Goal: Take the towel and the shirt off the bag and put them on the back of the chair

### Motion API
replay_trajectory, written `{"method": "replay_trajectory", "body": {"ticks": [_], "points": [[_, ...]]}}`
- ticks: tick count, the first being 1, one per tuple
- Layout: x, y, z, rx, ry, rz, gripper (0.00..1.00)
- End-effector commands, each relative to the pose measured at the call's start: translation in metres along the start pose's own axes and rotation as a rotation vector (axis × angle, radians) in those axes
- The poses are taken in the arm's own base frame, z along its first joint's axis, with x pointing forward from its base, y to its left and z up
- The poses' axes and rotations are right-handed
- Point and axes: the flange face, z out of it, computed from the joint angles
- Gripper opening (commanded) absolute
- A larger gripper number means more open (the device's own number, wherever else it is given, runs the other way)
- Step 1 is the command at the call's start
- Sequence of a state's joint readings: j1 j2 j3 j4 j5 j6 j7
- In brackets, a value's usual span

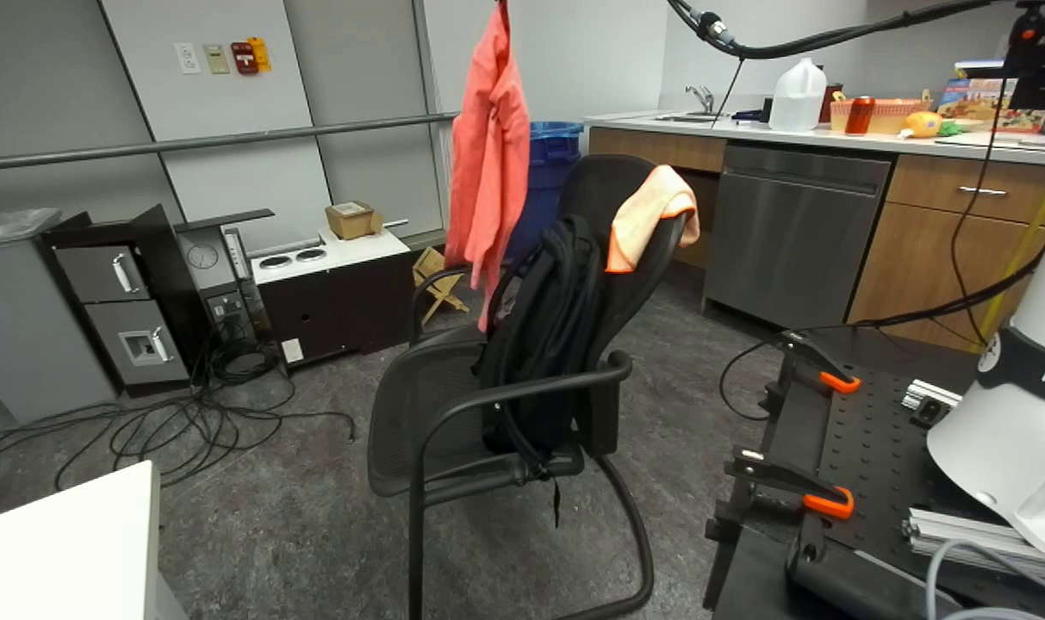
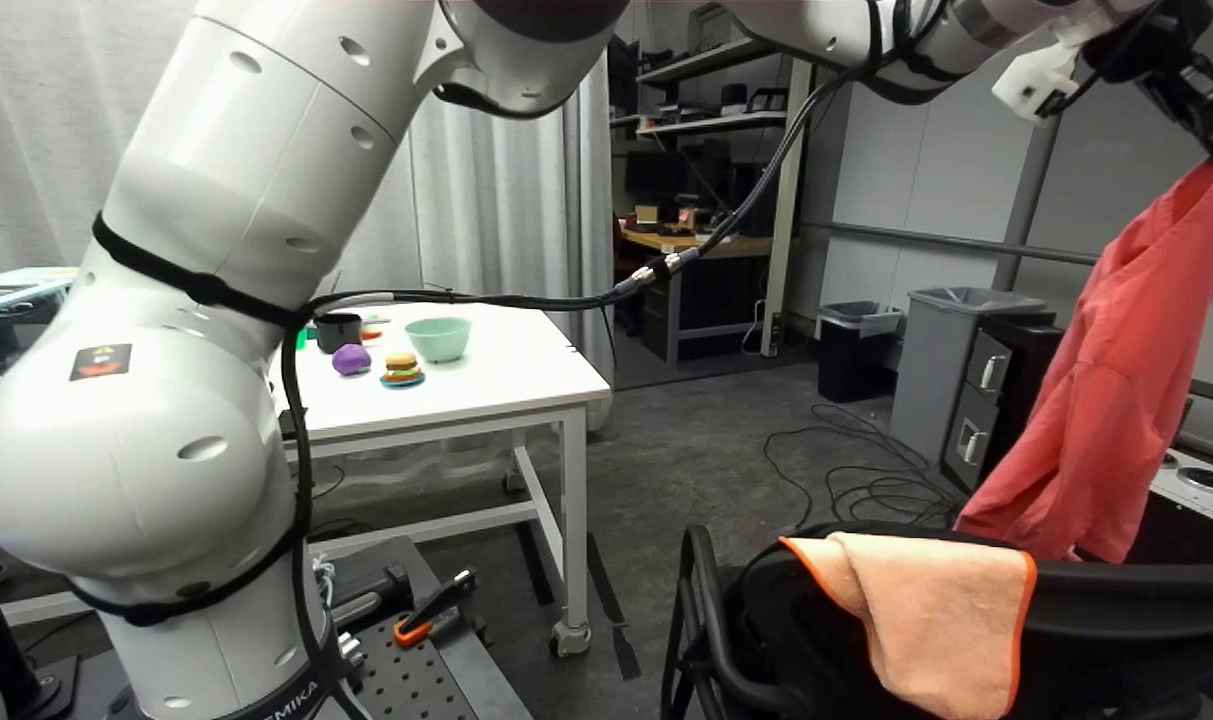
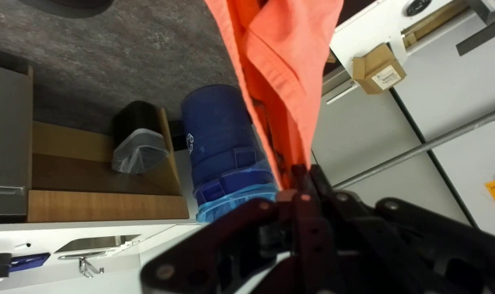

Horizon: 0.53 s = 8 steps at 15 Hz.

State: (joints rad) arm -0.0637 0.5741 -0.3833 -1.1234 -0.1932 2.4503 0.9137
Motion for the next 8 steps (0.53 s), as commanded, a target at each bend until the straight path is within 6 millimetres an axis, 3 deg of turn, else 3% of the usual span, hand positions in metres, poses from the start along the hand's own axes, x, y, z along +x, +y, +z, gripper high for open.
{"method": "replay_trajectory", "body": {"ticks": [1,5,8], "points": [[0.025,0.051,0.001,-0.053,-0.098,-0.065,0.01],[0.046,0.114,0.016,-0.159,-0.179,-0.123,0.01],[0.048,0.154,0.021,-0.171,-0.302,-0.189,0.01]]}}
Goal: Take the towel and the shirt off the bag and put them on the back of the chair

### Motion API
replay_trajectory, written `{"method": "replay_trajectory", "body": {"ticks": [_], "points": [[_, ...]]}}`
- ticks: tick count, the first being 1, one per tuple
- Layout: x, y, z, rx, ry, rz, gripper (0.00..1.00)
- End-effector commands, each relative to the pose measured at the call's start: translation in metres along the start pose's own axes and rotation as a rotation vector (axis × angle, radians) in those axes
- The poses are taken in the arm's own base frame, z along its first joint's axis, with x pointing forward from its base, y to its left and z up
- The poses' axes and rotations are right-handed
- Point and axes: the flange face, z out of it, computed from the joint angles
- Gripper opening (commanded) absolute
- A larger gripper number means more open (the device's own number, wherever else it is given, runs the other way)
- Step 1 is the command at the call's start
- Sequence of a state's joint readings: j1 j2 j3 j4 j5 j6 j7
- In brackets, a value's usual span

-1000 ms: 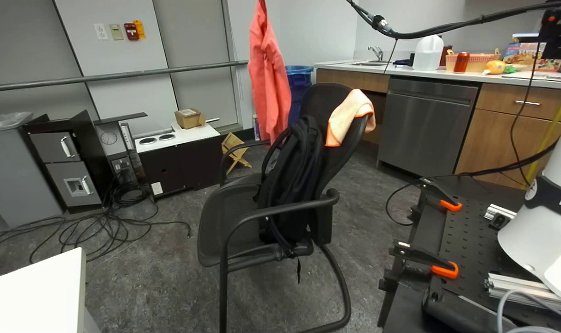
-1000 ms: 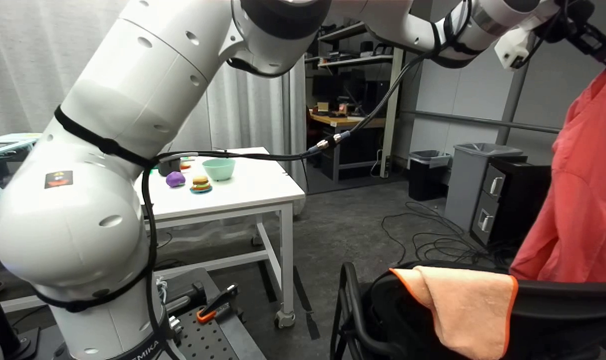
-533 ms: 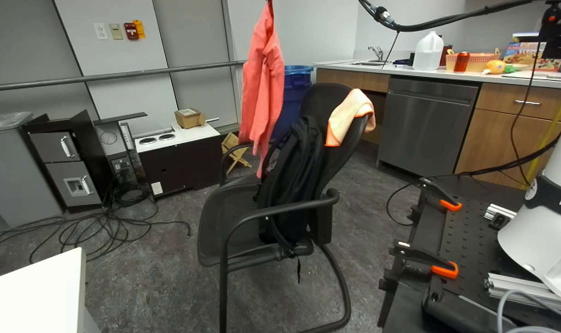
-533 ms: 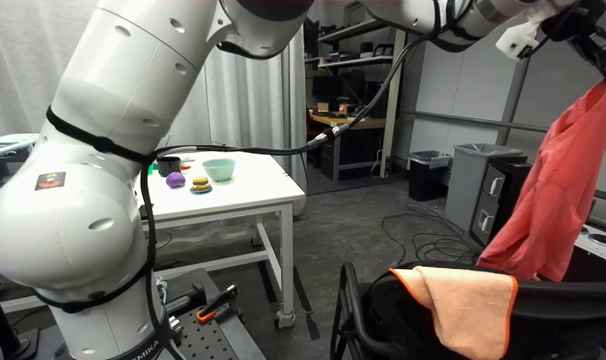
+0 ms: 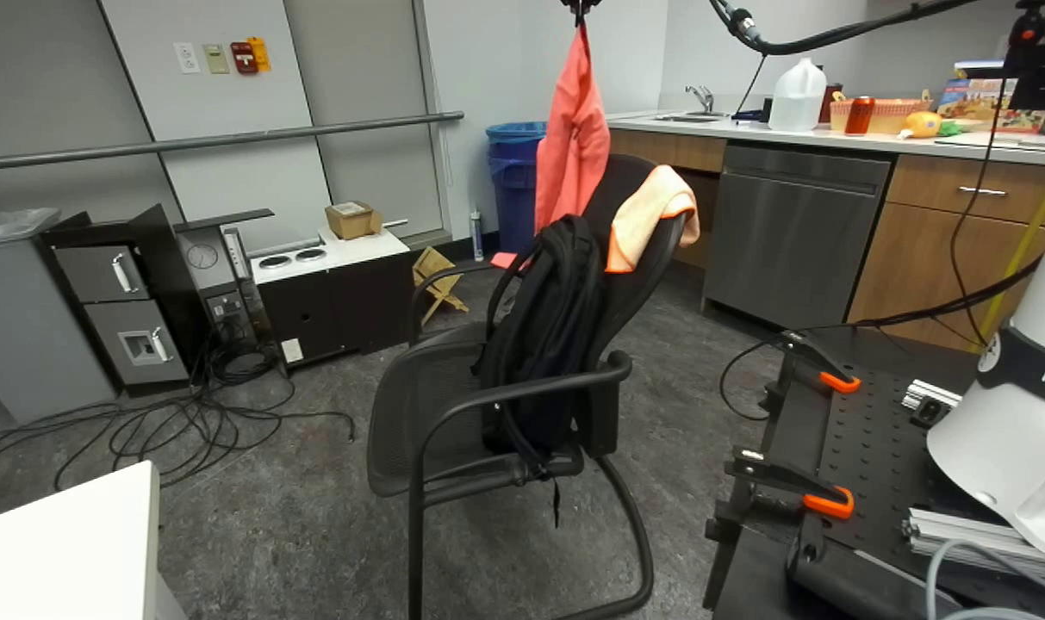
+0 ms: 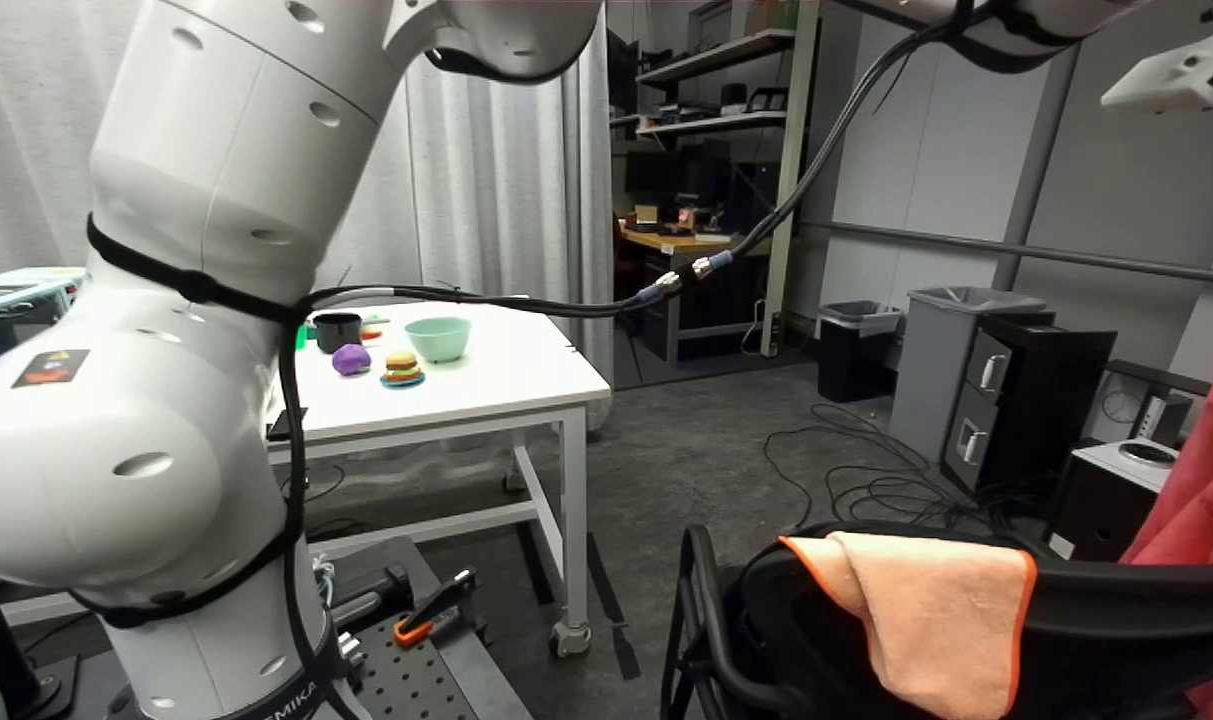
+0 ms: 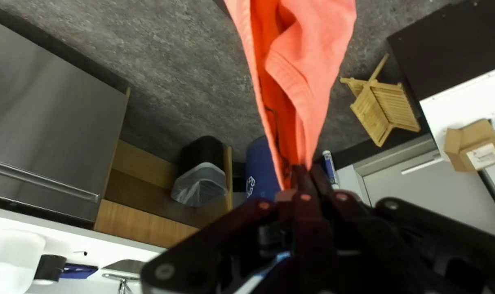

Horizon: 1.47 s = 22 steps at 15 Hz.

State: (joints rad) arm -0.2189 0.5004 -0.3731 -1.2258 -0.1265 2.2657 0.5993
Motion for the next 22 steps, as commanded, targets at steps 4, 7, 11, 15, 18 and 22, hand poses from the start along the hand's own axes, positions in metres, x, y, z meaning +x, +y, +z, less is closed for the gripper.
{"method": "replay_trajectory", "body": {"ticks": [4,7,11,15,18,22], "points": [[-0.011,0.051,-0.016,0.088,-0.219,-0.146,0.01],[-0.009,0.061,-0.033,0.117,-0.269,-0.171,0.01],[0.001,0.086,-0.038,0.066,-0.298,-0.191,0.01],[0.020,0.122,-0.025,0.016,-0.273,-0.140,0.01],[0.036,0.155,-0.014,-0.035,-0.251,-0.091,0.01],[0.052,0.197,0.004,-0.124,-0.204,-0.029,0.01]]}}
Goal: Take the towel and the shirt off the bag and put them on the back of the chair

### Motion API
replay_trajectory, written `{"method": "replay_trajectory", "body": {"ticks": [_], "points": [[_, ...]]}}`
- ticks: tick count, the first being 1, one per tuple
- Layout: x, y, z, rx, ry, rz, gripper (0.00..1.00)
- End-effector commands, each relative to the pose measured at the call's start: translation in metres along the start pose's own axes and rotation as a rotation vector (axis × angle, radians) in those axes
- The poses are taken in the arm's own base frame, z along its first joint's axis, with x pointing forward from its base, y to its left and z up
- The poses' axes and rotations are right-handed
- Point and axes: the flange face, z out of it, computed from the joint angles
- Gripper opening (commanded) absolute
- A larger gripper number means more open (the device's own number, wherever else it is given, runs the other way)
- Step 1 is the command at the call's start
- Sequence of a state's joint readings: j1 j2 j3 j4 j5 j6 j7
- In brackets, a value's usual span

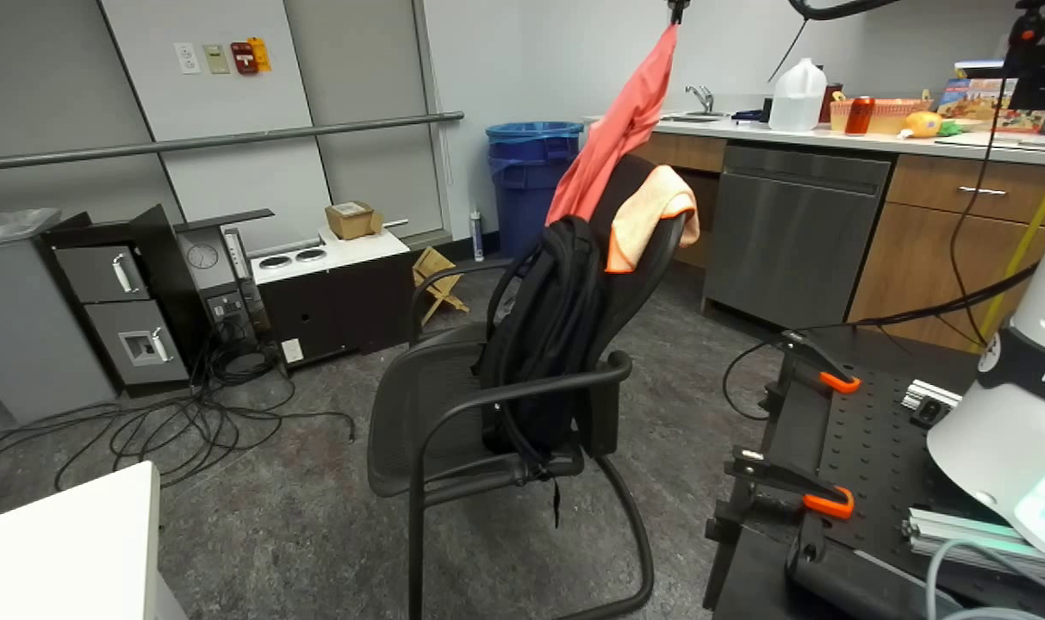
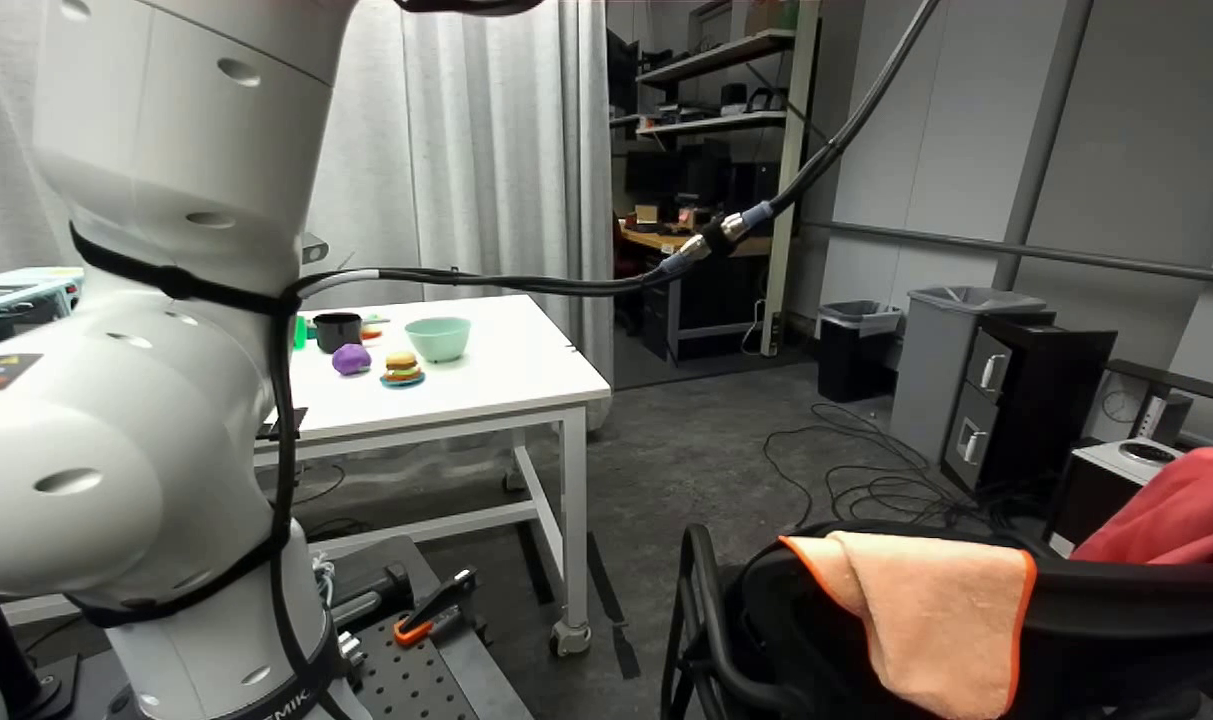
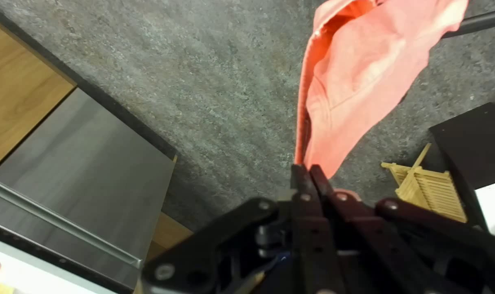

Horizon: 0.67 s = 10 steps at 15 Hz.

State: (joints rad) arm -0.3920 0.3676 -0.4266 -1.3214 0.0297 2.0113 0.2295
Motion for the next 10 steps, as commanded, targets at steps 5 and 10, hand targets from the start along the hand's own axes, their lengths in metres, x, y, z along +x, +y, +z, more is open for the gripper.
{"method": "replay_trajectory", "body": {"ticks": [5,10], "points": [[0.040,0.059,0.028,-0.152,0.074,0.124,0.01],[0.036,0.066,0.063,-0.253,0.037,0.123,0.01]]}}
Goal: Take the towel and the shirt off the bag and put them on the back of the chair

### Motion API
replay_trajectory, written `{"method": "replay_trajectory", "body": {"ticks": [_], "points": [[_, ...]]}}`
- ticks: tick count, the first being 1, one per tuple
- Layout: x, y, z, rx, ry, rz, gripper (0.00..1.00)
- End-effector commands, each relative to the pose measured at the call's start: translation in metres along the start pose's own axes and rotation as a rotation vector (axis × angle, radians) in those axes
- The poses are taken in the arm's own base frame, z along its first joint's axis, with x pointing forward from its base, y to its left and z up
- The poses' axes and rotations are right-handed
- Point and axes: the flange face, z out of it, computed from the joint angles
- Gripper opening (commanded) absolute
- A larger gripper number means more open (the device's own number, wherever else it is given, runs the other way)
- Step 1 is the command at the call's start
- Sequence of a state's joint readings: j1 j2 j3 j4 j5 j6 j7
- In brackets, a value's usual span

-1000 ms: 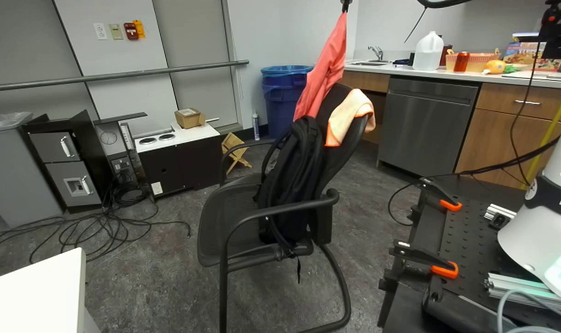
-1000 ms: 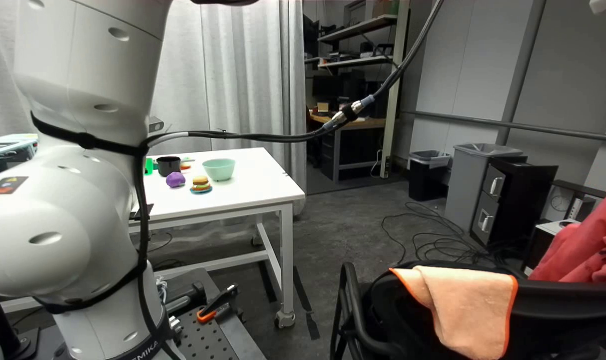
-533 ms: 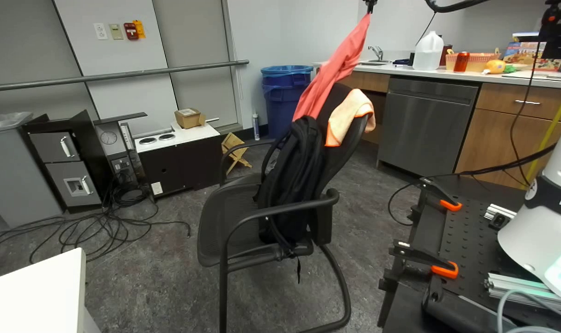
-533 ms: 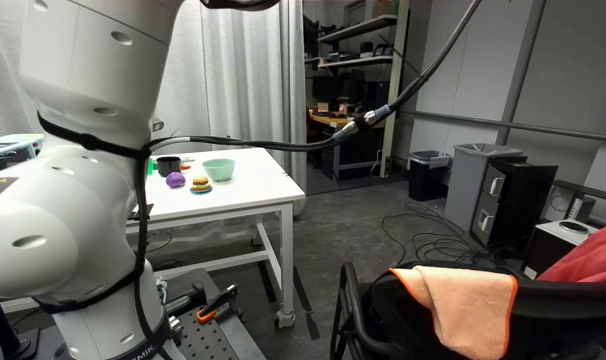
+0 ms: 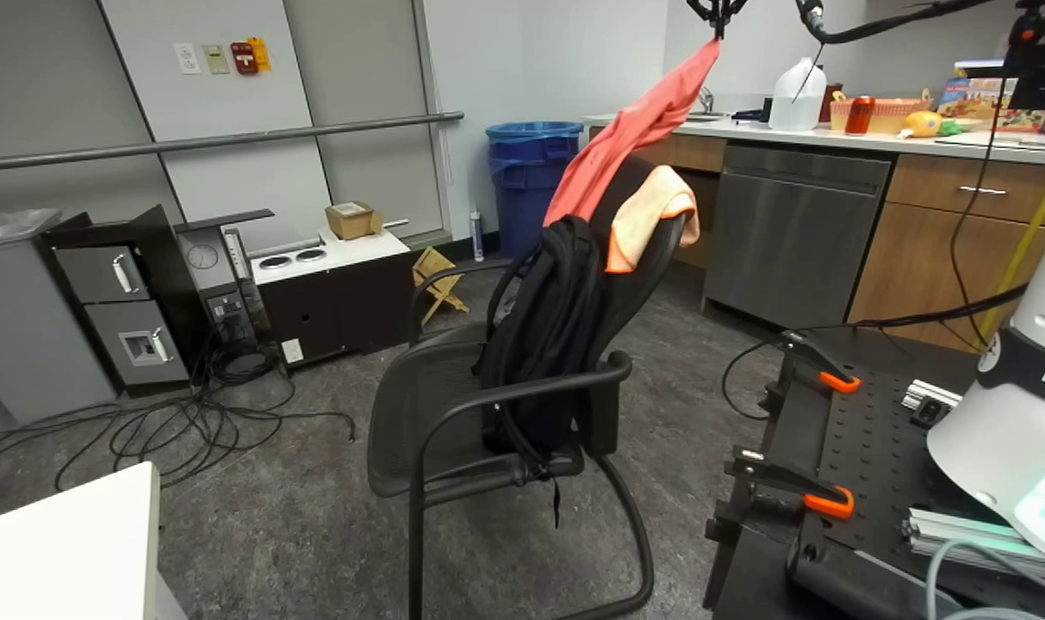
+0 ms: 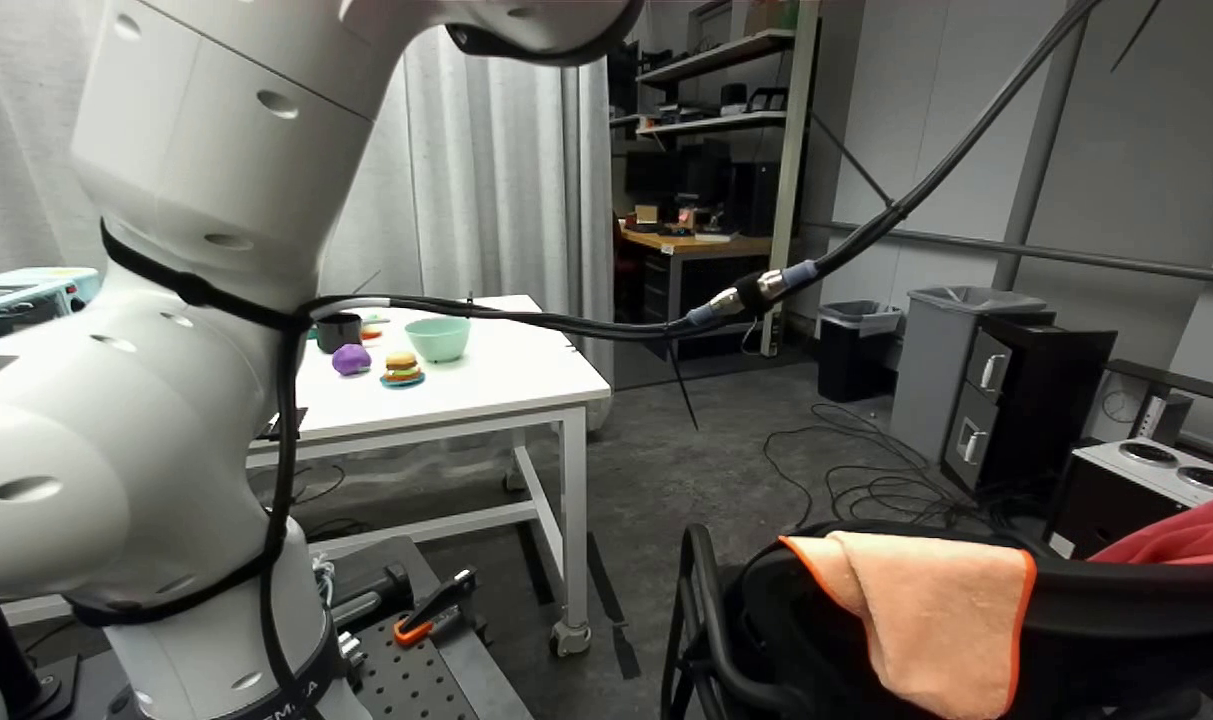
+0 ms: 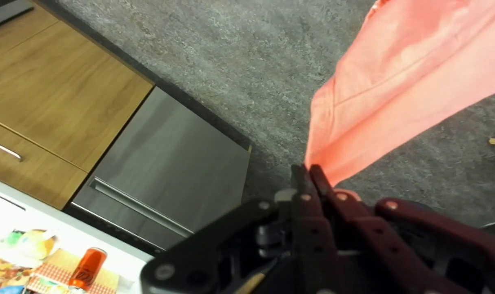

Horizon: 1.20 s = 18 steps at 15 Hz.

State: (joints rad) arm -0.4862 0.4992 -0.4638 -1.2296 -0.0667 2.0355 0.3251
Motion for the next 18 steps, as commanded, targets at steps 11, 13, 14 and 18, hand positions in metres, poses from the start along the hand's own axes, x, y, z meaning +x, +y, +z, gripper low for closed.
{"method": "replay_trajectory", "body": {"ticks": [11,13,14,18], "points": [[-0.004,-0.019,0.006,-0.087,0.005,-0.096,0.97],[-0.005,-0.024,-0.004,-0.061,0.015,-0.103,1.00],[-0.007,-0.028,-0.011,-0.044,0.018,-0.107,1.00],[-0.018,-0.041,-0.035,0.026,0.014,-0.131,1.00]]}}
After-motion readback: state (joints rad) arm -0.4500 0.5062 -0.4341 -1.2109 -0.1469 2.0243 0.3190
